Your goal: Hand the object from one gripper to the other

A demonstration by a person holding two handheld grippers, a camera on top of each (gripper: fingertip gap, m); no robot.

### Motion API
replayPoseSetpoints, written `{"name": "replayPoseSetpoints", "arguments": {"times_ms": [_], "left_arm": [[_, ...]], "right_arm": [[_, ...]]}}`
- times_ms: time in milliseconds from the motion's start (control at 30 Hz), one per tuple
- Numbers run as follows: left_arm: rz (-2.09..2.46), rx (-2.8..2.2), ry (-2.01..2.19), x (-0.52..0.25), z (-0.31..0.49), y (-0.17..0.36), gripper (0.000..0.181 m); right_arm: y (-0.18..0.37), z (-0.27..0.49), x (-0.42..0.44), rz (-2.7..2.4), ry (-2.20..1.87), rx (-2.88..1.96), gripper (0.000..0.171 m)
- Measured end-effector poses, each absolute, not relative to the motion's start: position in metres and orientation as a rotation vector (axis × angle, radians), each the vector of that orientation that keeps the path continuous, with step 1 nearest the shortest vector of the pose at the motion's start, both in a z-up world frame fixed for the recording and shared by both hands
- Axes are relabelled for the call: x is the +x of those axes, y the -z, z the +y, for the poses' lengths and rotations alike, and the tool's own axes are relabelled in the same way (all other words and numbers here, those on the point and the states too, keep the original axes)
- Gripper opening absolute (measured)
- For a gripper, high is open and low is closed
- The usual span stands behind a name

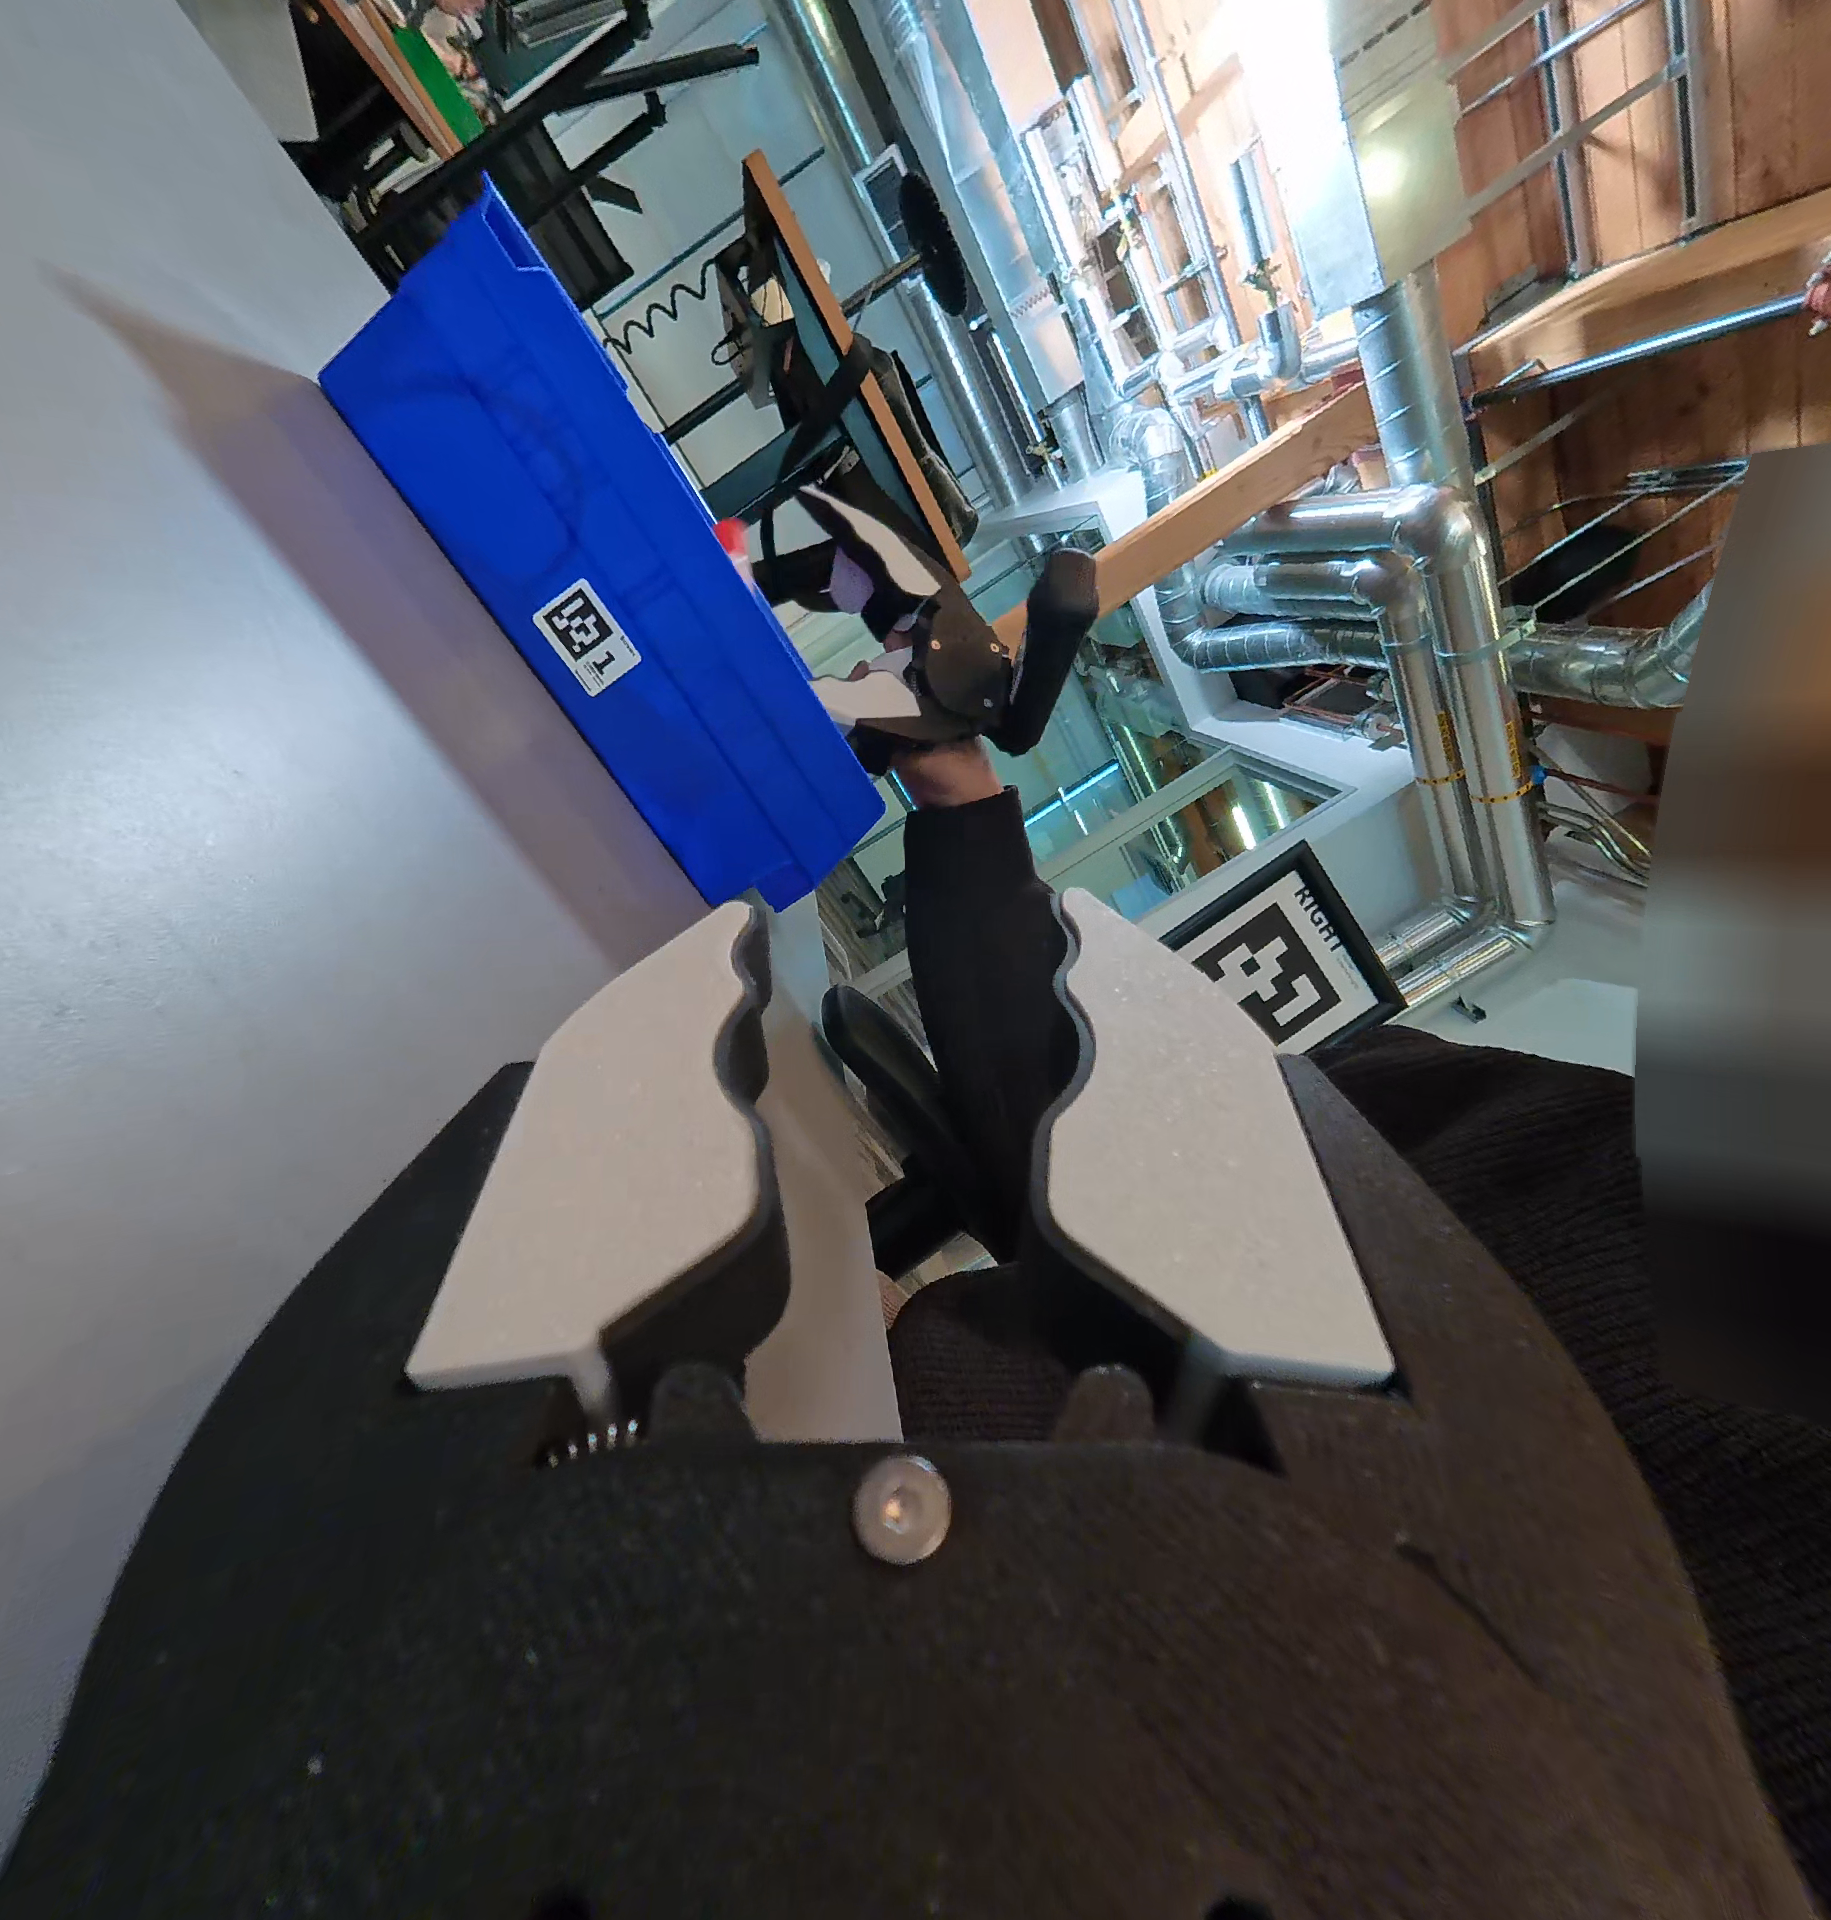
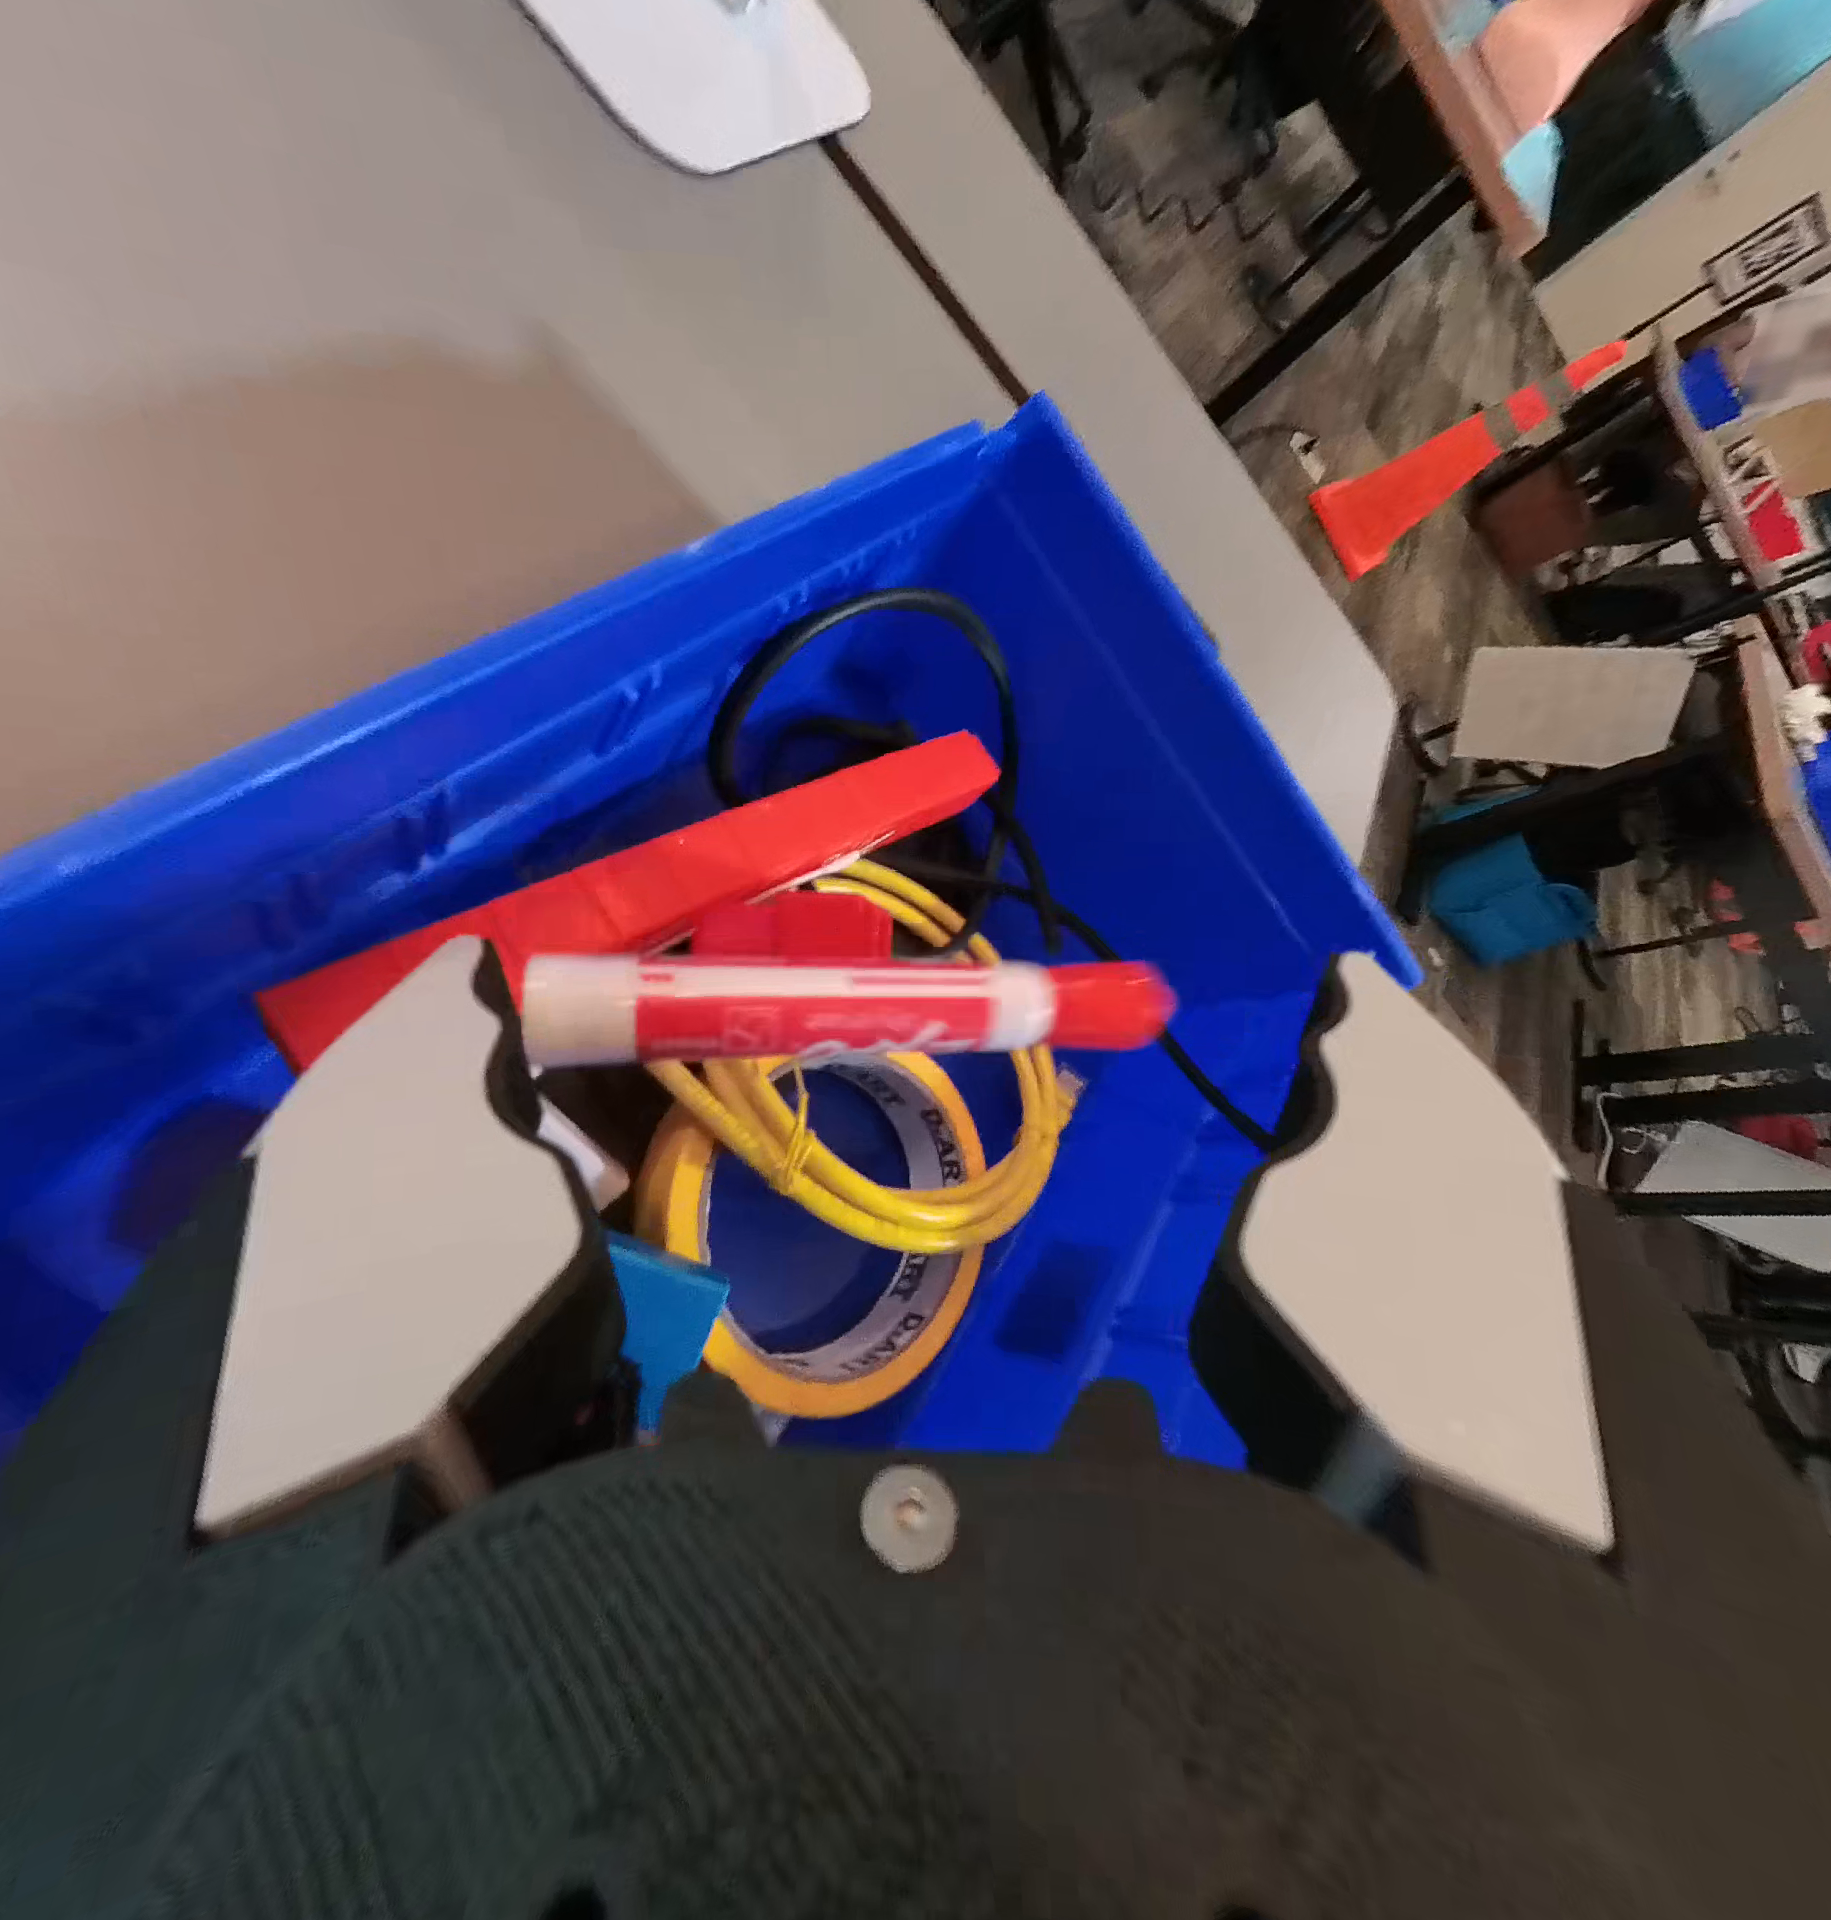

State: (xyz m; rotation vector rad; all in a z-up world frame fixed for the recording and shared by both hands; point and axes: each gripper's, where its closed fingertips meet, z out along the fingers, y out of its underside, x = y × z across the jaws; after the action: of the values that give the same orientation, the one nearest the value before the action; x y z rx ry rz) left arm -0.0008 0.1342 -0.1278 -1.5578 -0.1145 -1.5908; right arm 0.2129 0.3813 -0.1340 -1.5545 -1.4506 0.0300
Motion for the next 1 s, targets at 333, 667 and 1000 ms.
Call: {"name": "replayPoseSetpoints", "arguments": {"times_ms": [333,667,1000], "left_arm": [[-0.123,-1.555,1.570,-0.006,0.134,0.127,0.050],[-0.082,-1.597,1.433,-0.010,0.134,0.126,0.046],[-0.098,-1.541,0.822,-0.104,0.091,0.047,0.052]], "right_arm": [[0.072,0.374,0.200,-1.254,-0.094,-1.412,0.122],[-0.018,0.237,0.099,-1.035,-0.994,-1.020,0.020],[0.105,0.128,-0.006,-1.330,-1.390,-1.155,0.005]]}}
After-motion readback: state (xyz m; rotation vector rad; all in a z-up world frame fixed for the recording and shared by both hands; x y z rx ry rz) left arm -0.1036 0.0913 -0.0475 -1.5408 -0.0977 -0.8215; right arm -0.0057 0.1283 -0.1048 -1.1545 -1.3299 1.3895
